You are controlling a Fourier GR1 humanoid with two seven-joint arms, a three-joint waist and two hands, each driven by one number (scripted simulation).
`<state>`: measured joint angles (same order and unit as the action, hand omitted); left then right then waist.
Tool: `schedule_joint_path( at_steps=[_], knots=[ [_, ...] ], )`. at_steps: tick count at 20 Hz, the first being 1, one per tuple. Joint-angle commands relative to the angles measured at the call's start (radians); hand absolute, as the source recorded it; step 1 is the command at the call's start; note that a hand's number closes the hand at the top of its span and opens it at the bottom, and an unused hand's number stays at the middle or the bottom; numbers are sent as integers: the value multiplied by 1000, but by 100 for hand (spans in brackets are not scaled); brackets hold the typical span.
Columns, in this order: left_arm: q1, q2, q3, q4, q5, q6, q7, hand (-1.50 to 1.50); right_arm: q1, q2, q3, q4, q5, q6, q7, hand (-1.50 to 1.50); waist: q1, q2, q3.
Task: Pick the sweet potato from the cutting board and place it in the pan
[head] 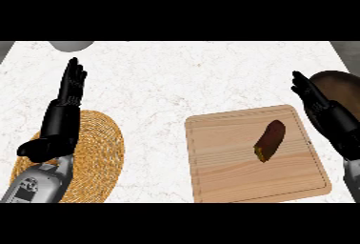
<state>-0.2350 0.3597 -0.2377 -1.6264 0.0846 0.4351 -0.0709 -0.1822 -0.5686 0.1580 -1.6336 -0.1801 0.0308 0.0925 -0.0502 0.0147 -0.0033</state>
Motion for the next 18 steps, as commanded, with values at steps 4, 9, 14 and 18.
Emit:
schedule_joint_path(
  at_steps=[4,9,14,18],
  knots=[
    [54,-10,54,46,105,-53,93,0,-14,76,-200,-104,-78,-149,-78,150,31,-18,3],
    [119,-2,101,51,214,-94,193,0,175,4,-314,-134,141,-362,-105,150,-18,-31,1],
    [112,51,147,17,267,-151,257,0,529,38,-297,-337,271,-409,-151,-150,-2,-26,3],
    [107,29,146,67,258,-176,219,0,656,-25,-324,-452,361,-357,-126,-150,22,-18,2]
  ],
)
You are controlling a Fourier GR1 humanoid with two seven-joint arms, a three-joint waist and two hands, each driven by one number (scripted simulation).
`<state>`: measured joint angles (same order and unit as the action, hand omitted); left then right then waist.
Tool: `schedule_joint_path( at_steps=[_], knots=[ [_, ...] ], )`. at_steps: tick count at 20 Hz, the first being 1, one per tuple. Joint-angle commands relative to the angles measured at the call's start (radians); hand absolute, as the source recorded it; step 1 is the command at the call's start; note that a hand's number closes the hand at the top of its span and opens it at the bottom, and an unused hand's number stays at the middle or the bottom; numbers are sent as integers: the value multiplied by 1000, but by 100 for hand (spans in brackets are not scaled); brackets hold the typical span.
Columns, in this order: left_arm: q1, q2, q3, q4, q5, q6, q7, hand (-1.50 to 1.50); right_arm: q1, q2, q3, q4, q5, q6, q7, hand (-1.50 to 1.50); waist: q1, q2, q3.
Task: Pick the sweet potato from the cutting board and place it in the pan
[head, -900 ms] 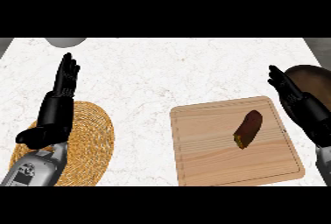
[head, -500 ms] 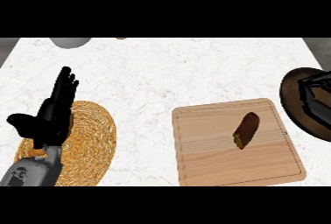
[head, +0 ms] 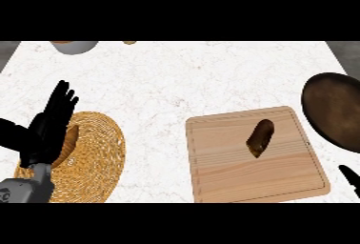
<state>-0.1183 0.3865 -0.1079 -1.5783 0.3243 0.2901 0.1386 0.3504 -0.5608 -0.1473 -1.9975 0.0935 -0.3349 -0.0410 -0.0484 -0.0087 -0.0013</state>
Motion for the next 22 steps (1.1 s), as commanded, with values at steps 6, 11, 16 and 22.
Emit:
schedule_joint_path(
  at_steps=[6,11,16,22],
  knots=[
    [16,-19,-5,-27,-18,-47,1,0,86,-145,-119,-226,86,163,224,-150,45,8,0],
    [-63,-24,8,26,-8,-47,29,0,0,-312,-34,-213,212,291,467,-150,61,15,-1],
    [-80,-74,-39,19,-50,-13,45,0,-221,-367,126,-152,225,421,680,-150,80,17,0],
    [-72,-52,-14,20,-34,-46,50,0,-278,-408,273,-146,103,648,875,-150,86,17,-1]
  ],
)
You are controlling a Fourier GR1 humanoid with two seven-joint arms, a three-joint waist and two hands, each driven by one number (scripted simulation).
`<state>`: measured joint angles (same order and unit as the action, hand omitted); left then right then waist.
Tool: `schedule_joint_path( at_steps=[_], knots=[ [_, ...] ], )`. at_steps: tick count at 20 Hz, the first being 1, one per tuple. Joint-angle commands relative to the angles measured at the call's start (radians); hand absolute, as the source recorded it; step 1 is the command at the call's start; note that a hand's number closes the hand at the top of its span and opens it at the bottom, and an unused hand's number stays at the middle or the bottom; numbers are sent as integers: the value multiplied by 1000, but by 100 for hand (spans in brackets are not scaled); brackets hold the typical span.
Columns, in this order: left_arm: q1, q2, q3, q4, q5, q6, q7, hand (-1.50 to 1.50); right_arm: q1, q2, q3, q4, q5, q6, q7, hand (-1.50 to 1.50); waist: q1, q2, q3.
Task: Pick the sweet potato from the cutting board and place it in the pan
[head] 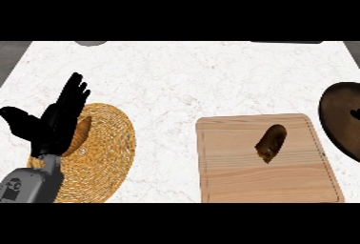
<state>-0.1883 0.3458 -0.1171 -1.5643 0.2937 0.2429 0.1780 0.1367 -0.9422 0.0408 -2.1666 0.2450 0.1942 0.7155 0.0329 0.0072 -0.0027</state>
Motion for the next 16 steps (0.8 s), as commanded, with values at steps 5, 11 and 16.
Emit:
schedule_joint_path(
  at_steps=[5,11,16],
  knots=[
    [54,3,7,-88,-14,0,68,0,-278,56,181,35,-88,234,284,-150,-9,-5,2],
    [30,-5,59,3,10,-55,0,0,-293,98,334,37,94,274,375,-150,-19,-6,1],
    [41,-3,77,-3,1,-63,-2,0,-362,129,346,51,118,306,438,-150,-24,-7,1]
  ],
)
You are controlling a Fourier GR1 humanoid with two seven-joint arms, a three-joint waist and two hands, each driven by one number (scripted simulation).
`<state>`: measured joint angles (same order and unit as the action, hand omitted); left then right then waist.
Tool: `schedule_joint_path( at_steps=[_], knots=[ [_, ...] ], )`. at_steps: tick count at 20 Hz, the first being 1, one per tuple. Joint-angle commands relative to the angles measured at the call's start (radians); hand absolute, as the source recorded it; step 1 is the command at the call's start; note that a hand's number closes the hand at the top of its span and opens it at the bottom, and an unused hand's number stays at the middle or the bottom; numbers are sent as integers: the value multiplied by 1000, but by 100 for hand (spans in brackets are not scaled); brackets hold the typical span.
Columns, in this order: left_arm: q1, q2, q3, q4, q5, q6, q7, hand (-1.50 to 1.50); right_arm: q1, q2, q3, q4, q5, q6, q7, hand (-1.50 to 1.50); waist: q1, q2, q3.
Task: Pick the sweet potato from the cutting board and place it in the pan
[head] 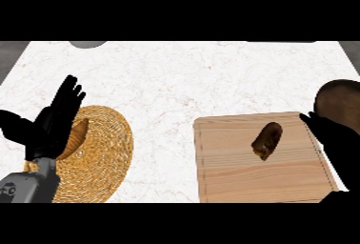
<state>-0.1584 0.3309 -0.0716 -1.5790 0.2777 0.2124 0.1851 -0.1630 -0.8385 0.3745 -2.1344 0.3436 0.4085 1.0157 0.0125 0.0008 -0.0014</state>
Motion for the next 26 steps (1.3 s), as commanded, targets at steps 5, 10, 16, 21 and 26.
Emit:
schedule_joint_path(
  at_steps=[5,10,16,21,26],
  knots=[
    [8,-44,-20,-53,-50,35,53,0,-87,171,110,11,126,60,177,-150,-8,-2,1],
    [1,-11,23,-28,-10,-33,35,0,-186,227,108,226,114,100,160,-150,0,0,1],
    [-34,-23,37,-27,-21,-17,61,0,-203,230,64,317,138,142,125,-150,-7,-1,1],
    [-6,-40,67,31,-27,-62,-9,0,-122,291,79,337,261,81,35,-150,-12,-1,1],
    [84,-75,31,-20,-79,-50,-47,0,-171,298,-9,457,246,144,-42,-150,-5,-1,1]
  ],
)
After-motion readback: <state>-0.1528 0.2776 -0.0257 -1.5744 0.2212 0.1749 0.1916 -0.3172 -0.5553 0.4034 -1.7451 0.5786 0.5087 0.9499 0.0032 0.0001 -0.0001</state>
